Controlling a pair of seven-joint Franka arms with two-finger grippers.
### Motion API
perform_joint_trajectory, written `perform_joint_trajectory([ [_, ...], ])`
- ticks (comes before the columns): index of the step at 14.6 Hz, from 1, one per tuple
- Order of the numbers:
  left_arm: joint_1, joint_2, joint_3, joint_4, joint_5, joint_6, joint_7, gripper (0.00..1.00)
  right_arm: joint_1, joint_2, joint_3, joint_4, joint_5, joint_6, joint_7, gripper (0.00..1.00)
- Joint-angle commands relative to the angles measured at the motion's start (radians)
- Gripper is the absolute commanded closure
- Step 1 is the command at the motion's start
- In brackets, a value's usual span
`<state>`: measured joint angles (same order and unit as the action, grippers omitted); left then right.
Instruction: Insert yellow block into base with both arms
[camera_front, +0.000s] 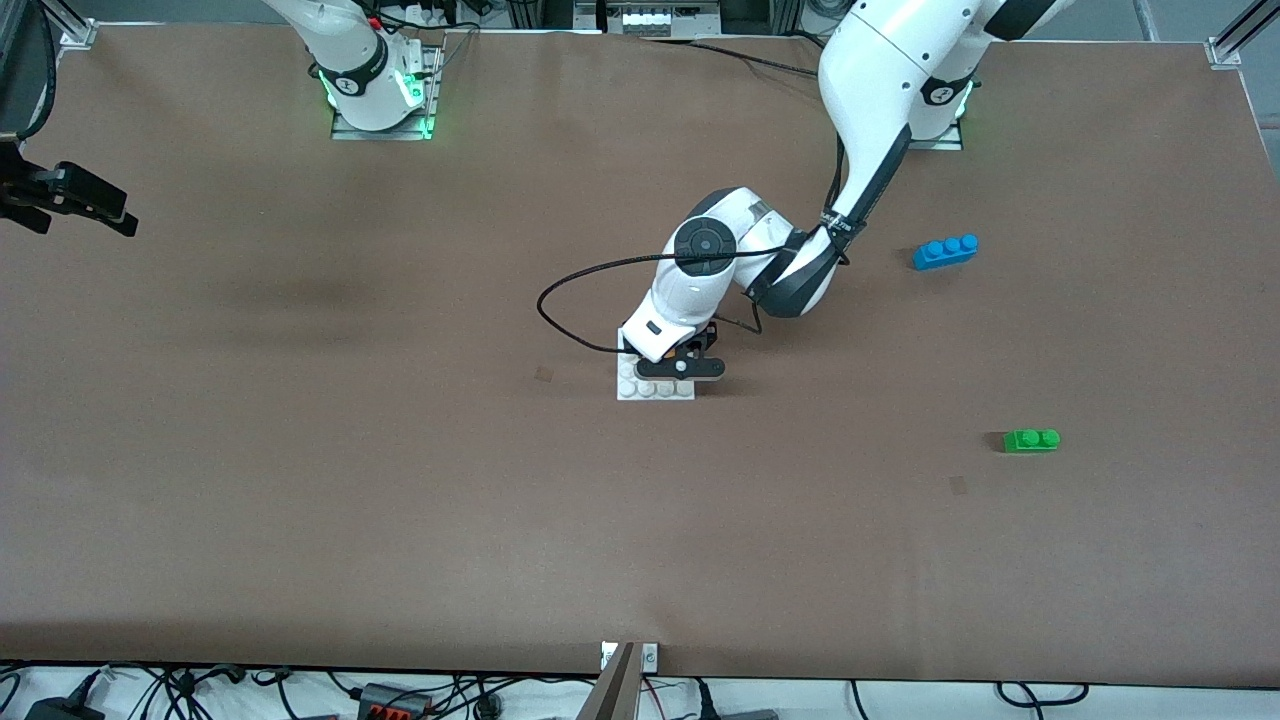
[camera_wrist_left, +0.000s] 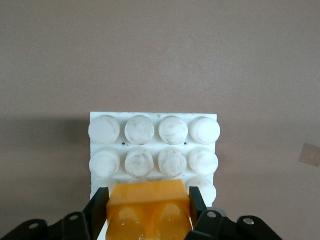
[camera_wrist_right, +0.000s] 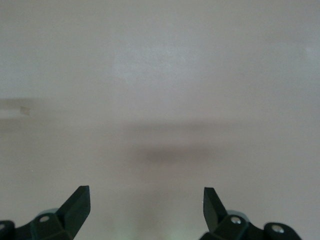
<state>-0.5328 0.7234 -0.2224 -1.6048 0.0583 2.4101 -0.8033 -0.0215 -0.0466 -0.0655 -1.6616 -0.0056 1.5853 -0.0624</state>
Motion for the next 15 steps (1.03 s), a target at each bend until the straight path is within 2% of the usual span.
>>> perform_joint_trajectory([
  [1, -0.018, -0.035, 0.017, -0.035, 0.032, 0.007, -0.025, 0.40, 0.038, 0.019, 0.003, 0.028, -0.025, 0.007, 0.012, 0.00],
  [15, -0.033, -0.021, 0.025, -0.027, 0.031, 0.014, -0.028, 0.39, 0.026, 0.044, -0.007, 0.049, -0.020, 0.004, 0.013, 0.00],
])
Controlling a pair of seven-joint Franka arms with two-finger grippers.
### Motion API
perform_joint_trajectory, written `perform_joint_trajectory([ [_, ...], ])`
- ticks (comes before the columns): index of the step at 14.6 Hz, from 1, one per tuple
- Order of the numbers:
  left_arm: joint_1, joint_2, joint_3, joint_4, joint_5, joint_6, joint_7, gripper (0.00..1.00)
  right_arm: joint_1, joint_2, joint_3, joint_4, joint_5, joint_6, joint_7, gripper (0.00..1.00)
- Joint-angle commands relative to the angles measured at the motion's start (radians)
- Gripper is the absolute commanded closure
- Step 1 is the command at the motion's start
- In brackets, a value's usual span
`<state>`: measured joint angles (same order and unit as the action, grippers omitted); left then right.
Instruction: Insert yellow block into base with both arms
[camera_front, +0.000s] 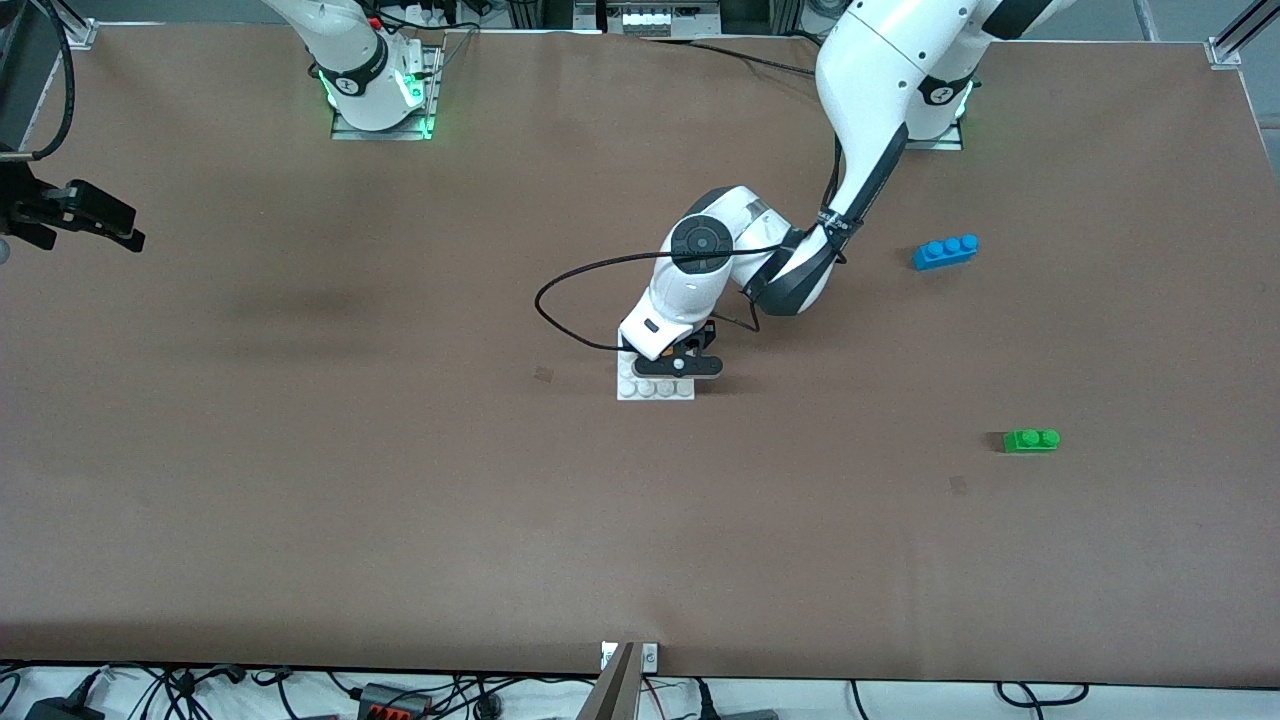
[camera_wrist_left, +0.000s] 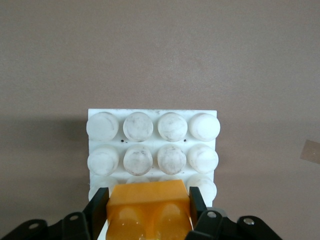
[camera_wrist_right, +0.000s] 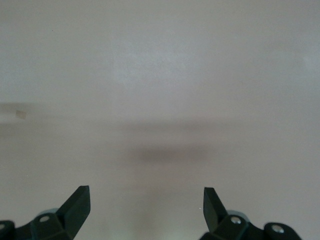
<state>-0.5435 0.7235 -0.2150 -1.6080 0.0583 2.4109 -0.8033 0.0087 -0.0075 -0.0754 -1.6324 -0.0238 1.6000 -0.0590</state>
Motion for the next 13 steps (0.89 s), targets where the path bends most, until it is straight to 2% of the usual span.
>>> perform_joint_trajectory([
  [1, -0.023, -0.021, 0.017, -0.024, 0.031, 0.013, -0.028, 0.39, -0.004, 0.004, 0.002, 0.020, -0.002, -0.011, 0.010, 0.00],
  [13, -0.027, -0.012, 0.019, -0.021, 0.026, 0.014, -0.030, 0.36, -0.006, 0.004, 0.002, 0.020, -0.002, -0.014, 0.011, 0.00],
])
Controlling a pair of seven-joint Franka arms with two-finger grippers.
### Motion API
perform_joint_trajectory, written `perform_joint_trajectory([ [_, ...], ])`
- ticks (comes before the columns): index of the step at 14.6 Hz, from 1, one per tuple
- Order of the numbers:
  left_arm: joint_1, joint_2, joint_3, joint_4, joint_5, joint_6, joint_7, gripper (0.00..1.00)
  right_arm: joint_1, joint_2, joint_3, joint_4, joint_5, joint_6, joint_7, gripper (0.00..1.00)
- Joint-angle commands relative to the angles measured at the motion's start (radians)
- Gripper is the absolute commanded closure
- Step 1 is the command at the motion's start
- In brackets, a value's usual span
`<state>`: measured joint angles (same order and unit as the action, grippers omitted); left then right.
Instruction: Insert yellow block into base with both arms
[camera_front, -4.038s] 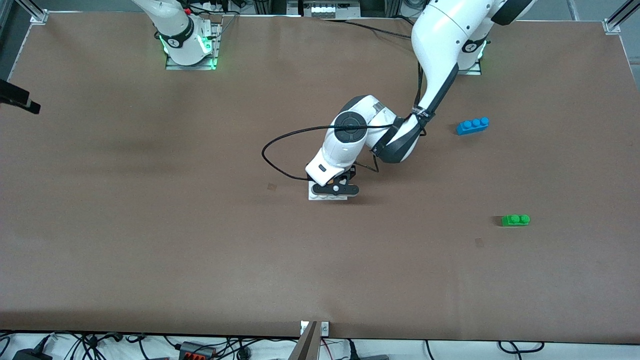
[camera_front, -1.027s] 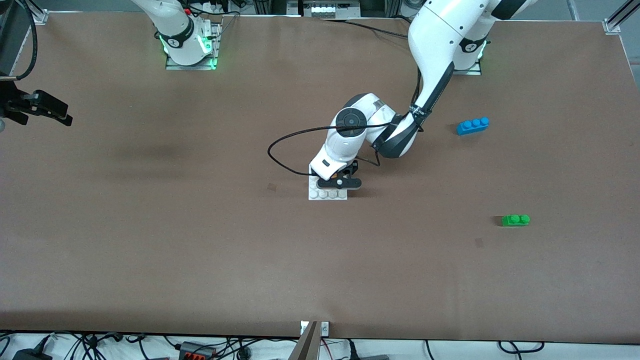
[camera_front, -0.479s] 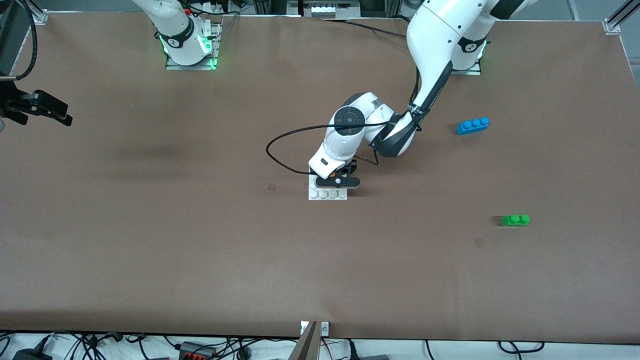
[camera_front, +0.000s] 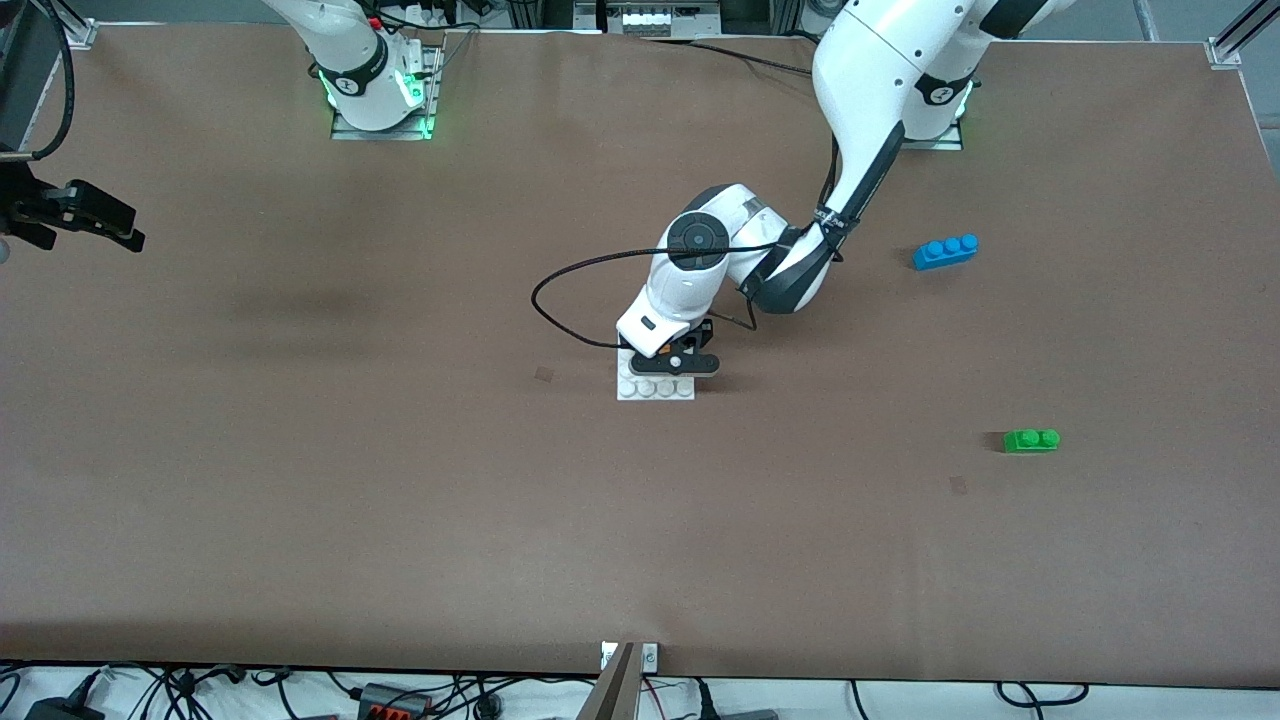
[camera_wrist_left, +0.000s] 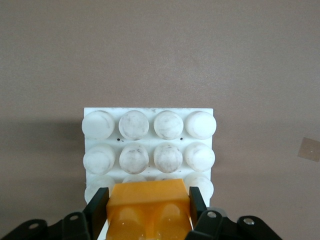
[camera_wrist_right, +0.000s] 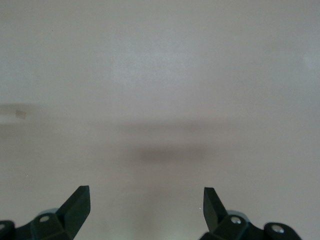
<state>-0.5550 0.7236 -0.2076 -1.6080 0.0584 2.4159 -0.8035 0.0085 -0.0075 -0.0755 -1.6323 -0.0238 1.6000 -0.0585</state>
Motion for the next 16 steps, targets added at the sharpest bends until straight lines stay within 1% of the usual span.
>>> perform_joint_trajectory([
  [1, -0.016, -0.012, 0.011, -0.021, 0.024, 0.009, -0.029, 0.34, -0.004, 0.004, 0.002, 0.020, -0.002, -0.014, 0.011, 0.00],
  [2, -0.016, -0.012, 0.011, -0.020, 0.023, 0.009, -0.029, 0.17, -0.004, 0.004, 0.002, 0.020, -0.002, -0.014, 0.011, 0.00],
  [4, -0.011, -0.021, 0.010, -0.018, 0.026, 0.009, -0.026, 0.03, -0.005, 0.004, 0.002, 0.020, -0.002, -0.014, 0.011, 0.00],
  [5, -0.003, -0.032, 0.010, -0.015, 0.026, 0.003, -0.020, 0.00, -0.005, 0.004, 0.002, 0.020, -0.002, -0.014, 0.011, 0.00],
  [7, 0.015, -0.044, 0.010, -0.010, 0.028, -0.001, -0.017, 0.00, -0.005, 0.004, 0.002, 0.020, -0.002, -0.014, 0.011, 0.00],
  [13, 0.020, -0.047, 0.010, -0.016, 0.032, -0.001, -0.013, 0.00, -0.005, 0.004, 0.002, 0.020, -0.002, -0.015, 0.011, 0.00],
  [16, 0.072, -0.090, 0.007, -0.050, 0.031, -0.015, 0.030, 0.00, -0.005, 0.004, 0.002, 0.020, -0.002, -0.014, 0.011, 0.00],
])
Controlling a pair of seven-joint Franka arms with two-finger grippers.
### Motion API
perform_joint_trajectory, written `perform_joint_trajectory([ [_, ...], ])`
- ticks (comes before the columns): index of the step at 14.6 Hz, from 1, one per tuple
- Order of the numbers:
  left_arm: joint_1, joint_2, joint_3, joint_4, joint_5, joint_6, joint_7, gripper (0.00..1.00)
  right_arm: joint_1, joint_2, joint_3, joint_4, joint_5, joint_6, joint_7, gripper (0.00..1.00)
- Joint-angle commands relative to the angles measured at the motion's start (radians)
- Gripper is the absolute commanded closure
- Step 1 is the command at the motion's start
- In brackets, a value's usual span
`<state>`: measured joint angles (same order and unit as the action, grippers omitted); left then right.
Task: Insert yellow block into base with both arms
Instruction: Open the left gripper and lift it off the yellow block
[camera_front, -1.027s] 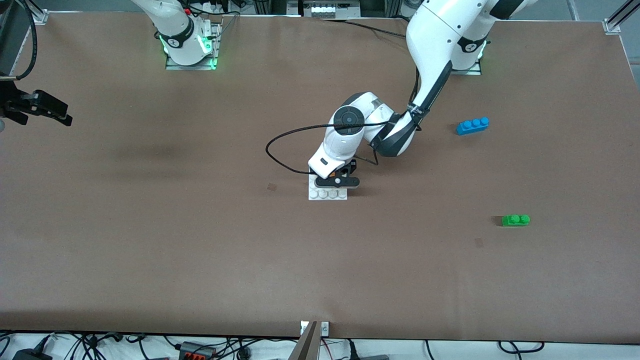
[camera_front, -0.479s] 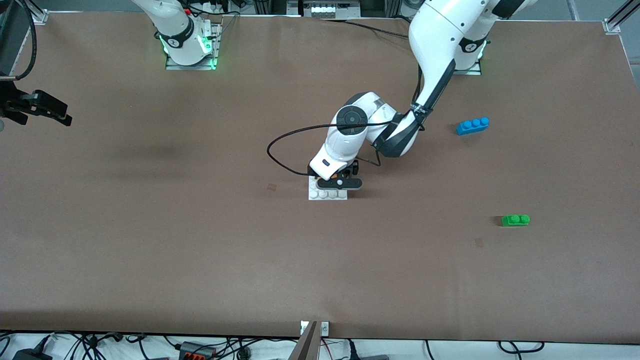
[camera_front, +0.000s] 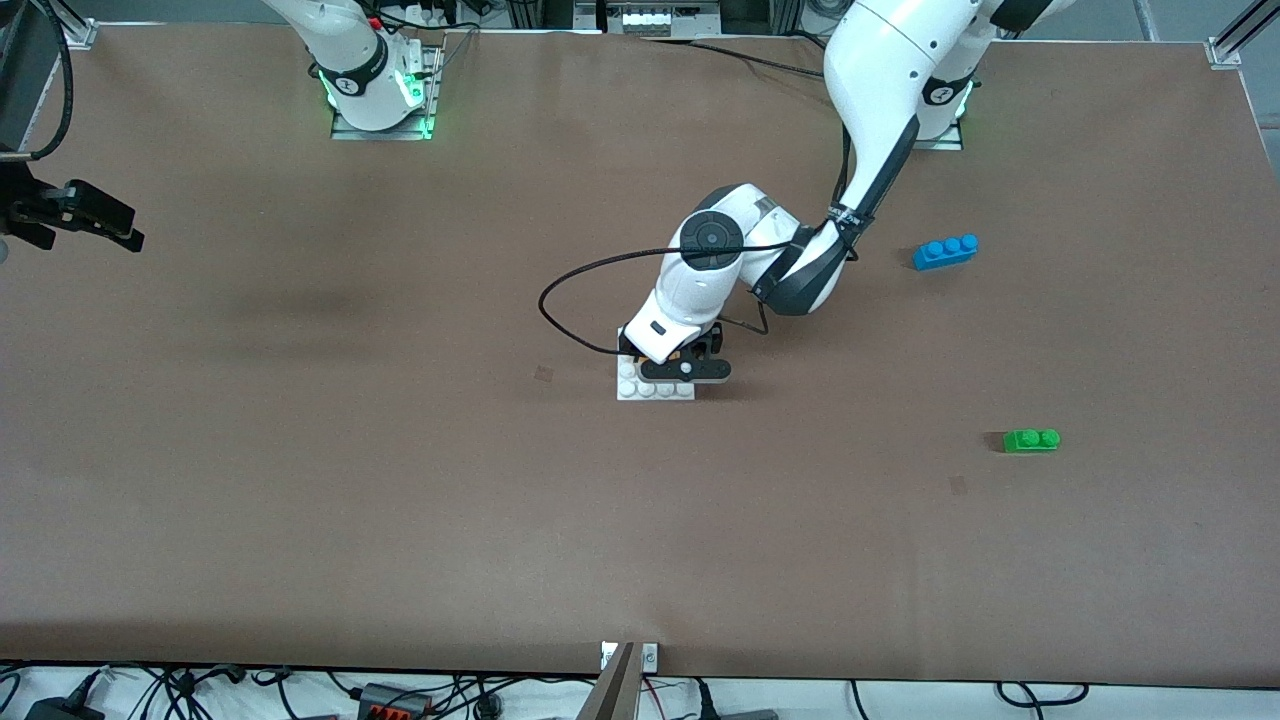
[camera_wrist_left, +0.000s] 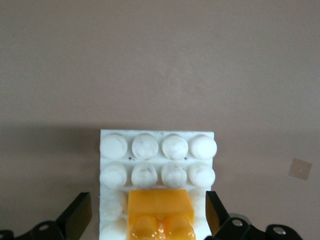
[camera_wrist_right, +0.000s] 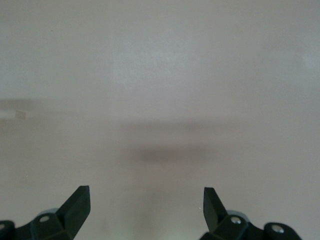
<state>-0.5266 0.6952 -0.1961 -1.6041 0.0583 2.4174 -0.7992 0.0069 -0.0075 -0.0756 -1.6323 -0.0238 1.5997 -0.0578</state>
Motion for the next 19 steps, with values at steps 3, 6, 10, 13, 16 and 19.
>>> perform_joint_trajectory([
  [3, 0.091, -0.120, -0.005, -0.059, 0.018, -0.110, 0.041, 0.00, -0.004, 0.004, 0.002, 0.020, -0.002, -0.015, 0.010, 0.00],
  [6, 0.170, -0.201, -0.011, -0.147, 0.017, -0.119, 0.168, 0.00, -0.004, 0.003, 0.002, 0.020, -0.002, -0.015, 0.010, 0.00],
  [10, 0.252, -0.282, -0.013, -0.186, 0.015, -0.236, 0.203, 0.00, -0.002, 0.003, 0.002, 0.020, -0.002, -0.015, 0.009, 0.00],
  [13, 0.335, -0.356, -0.013, -0.232, 0.015, -0.302, 0.381, 0.00, -0.001, 0.001, 0.003, 0.019, -0.005, -0.015, 0.007, 0.00],
  [16, 0.437, -0.472, -0.013, -0.312, -0.044, -0.333, 0.456, 0.00, -0.001, 0.001, 0.003, 0.020, -0.008, -0.015, 0.007, 0.00],
  [19, 0.502, -0.575, -0.011, -0.301, -0.048, -0.486, 0.459, 0.00, -0.001, 0.001, 0.002, 0.020, -0.007, -0.015, 0.009, 0.00],
])
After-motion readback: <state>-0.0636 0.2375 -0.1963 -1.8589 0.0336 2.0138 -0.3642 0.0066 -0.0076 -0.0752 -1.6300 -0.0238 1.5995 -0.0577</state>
